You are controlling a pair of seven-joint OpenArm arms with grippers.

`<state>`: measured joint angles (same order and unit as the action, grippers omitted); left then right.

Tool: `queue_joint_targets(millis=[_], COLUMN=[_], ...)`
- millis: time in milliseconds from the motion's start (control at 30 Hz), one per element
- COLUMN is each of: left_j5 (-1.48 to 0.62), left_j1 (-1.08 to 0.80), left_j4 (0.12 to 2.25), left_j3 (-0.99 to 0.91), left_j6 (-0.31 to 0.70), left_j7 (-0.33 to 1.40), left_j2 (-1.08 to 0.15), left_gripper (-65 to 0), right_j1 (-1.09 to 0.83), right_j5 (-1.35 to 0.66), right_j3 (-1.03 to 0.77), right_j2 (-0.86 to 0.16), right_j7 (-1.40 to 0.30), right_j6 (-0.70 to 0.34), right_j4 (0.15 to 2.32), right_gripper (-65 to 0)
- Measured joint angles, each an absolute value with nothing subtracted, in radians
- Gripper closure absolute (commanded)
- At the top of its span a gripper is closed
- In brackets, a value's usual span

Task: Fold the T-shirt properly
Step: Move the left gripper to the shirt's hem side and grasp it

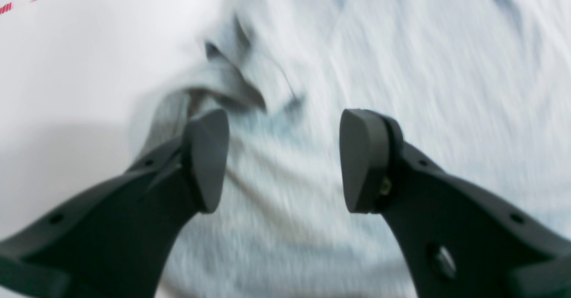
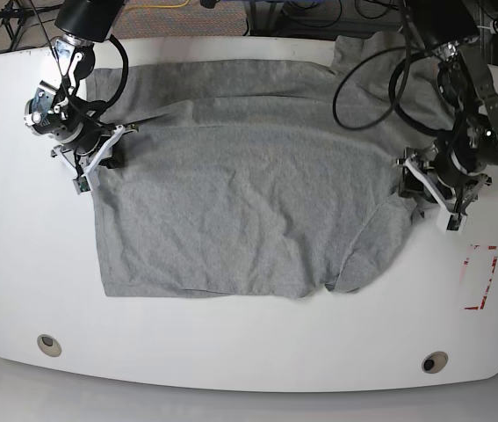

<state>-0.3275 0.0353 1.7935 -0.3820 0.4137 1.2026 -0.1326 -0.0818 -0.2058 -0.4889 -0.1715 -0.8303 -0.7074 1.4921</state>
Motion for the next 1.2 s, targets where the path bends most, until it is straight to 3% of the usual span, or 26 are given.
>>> queue_joint_targets(millis=[300, 700, 767, 967, 1200], left_j5=[-0.136, -0.090, -0.088, -0.089, -0.096], left_j1=[0.100, 0.160, 0.168, 0.201, 0.206], left_j4=[1.597, 1.417, 1.380, 1.327, 1.325], left_j3=[-0.281, -0.265, -0.264, -0.263, -0.260], left_j6=[0.405, 0.404, 0.403, 0.404, 0.381], left_j7=[1.046, 0.921, 0.922, 0.869, 0.849], left_j2=[-0.111, -0.112, -0.110, -0.112, -0.132], left_gripper=[-37.2, -36.5, -34.3, -9.9, -9.4], right_j1=[-0.084, -0.084, -0.084, -0.084, -0.084], right_j5=[-0.207, -0.209, -0.209, -0.209, -0.210], right_j3=[-0.491, -0.491, -0.491, -0.491, -0.491], right_j2=[-0.171, -0.171, -0.171, -0.171, -0.171], right_j7=[-0.830, -0.830, -0.830, -0.830, -0.830], right_j6=[-0.707, -0.707, -0.707, -0.707, -0.707], right_j4=[1.492, 1.492, 1.492, 1.492, 1.491], right_gripper=[-2.1, -2.1, -2.1, -1.9, -1.9])
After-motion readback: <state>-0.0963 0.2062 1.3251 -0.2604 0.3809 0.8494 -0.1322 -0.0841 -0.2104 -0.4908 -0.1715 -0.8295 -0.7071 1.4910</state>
